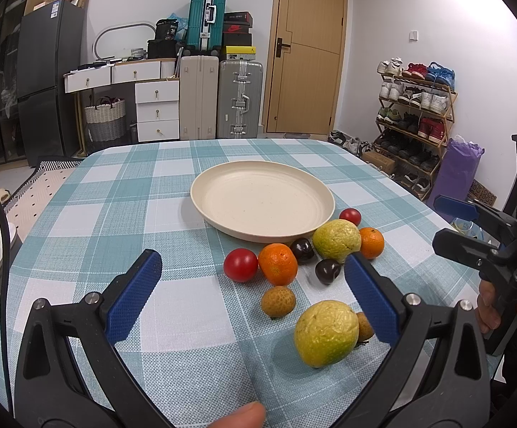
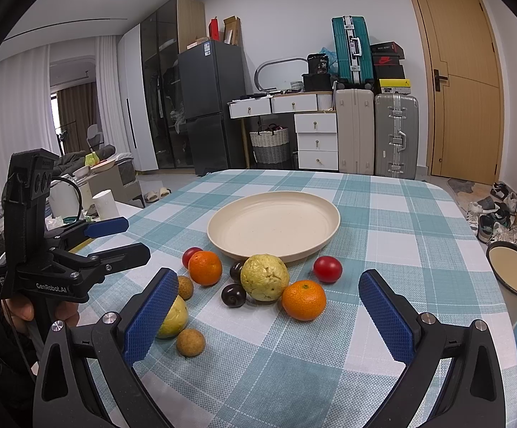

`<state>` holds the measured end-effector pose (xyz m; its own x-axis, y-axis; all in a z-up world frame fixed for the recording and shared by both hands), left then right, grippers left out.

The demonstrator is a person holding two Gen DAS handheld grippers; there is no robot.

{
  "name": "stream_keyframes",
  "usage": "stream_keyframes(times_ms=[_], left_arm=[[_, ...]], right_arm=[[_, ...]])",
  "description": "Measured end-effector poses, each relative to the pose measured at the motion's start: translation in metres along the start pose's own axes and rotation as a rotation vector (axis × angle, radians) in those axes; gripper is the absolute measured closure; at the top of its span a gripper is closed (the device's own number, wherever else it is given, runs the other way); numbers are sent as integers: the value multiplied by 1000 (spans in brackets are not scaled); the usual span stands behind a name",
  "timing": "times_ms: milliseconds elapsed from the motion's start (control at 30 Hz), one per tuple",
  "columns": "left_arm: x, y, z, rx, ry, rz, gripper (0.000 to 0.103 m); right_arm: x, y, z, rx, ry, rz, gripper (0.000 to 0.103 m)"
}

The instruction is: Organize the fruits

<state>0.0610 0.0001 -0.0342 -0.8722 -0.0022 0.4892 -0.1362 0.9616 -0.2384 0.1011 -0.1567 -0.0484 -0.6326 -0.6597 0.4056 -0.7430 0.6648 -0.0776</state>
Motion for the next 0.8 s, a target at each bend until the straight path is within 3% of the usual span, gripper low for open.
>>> stream_keyframes(times_ms=[400,600,800], left_arm=[[0,0,0,-3,1,2,1],[1,-3,2,-11,-2,1,1],[-8,-8,9,-21,73,23,1]], right_arm=[[-5,-1,2,-10,22,10,0],[-18,-10,9,-55,102,-9,0],[-23,-23,16,-103,142,22,0]])
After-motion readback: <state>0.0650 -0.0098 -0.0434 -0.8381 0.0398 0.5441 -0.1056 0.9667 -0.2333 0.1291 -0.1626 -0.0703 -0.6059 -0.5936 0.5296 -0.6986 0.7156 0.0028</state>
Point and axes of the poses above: each gripper's, at about its wrist camera, not at the fingertips, and x roughly against the way its jaws point, y to its left, z to its underside, the point moved 7 cm from there along -x, roughly the way its jaws point, and after that the axes turned 10 degrees about x, right-handed, at the moved point
